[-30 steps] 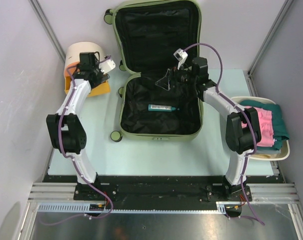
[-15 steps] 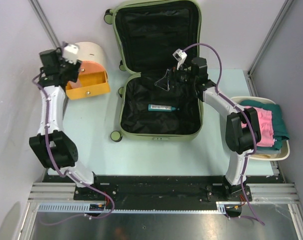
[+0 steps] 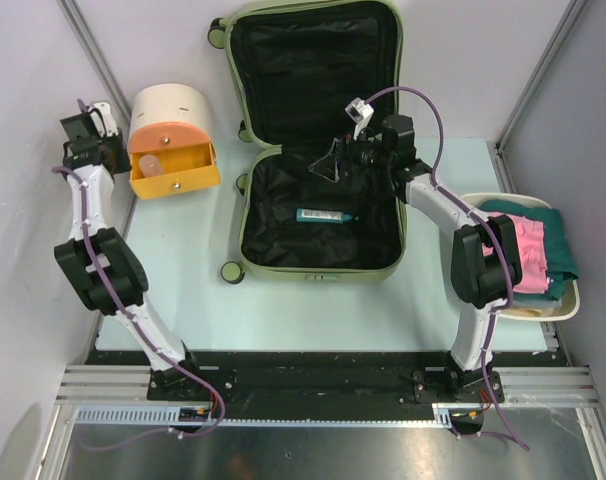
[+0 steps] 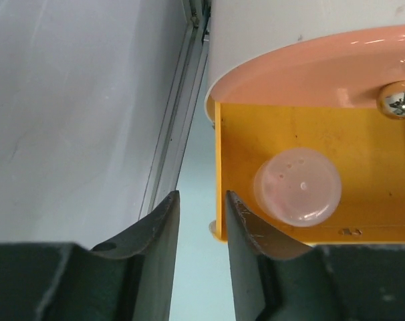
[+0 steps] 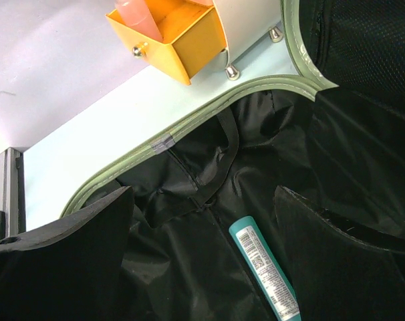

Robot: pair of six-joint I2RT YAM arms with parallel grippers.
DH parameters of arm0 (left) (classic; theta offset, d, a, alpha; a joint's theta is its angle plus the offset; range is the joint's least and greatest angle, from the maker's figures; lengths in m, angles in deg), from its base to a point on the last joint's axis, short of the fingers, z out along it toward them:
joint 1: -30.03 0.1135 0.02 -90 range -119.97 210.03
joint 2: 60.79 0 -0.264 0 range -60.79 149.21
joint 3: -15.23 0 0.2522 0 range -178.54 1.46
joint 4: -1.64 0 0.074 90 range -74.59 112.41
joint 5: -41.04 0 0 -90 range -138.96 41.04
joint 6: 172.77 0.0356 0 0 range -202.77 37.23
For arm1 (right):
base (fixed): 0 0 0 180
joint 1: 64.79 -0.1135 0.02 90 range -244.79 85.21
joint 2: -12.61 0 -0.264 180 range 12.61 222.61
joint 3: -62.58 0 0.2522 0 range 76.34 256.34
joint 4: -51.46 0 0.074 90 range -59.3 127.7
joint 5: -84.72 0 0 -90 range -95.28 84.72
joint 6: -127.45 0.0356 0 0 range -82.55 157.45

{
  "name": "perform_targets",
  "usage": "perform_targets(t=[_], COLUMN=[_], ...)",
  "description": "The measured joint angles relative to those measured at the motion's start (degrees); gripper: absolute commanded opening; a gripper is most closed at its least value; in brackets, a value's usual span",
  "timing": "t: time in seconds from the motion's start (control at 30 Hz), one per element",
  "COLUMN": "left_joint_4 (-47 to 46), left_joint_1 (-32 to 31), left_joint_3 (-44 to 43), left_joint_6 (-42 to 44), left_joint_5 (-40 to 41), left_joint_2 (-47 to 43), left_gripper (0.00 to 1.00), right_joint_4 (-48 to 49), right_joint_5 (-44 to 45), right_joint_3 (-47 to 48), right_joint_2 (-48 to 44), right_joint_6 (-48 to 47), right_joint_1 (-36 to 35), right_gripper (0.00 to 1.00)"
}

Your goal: Open, take out, and arrange the luggage

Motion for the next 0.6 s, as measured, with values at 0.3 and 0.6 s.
perform_targets(t=[0.3,0.6], left_joint_4=[-0.1,-0.2], left_joint_1=[-0.7,-2.6], left_joint_3=[-4.1,-5.1], left_joint_6=[1.1,6.3], left_joint_5=[1.4,-1.6], left_joint_2=[5.7,7.2], left_gripper=[0.31,1.00], right_joint_4=[-0.4,-0.6], right_joint_5=[0.0,0.0], right_joint_3=[0.0,0.0], right_joint_2=[0.0,0.0], right_joint_6=[0.0,-0.1], right_joint_1=[0.3,0.4], right_gripper=[0.90,0.90])
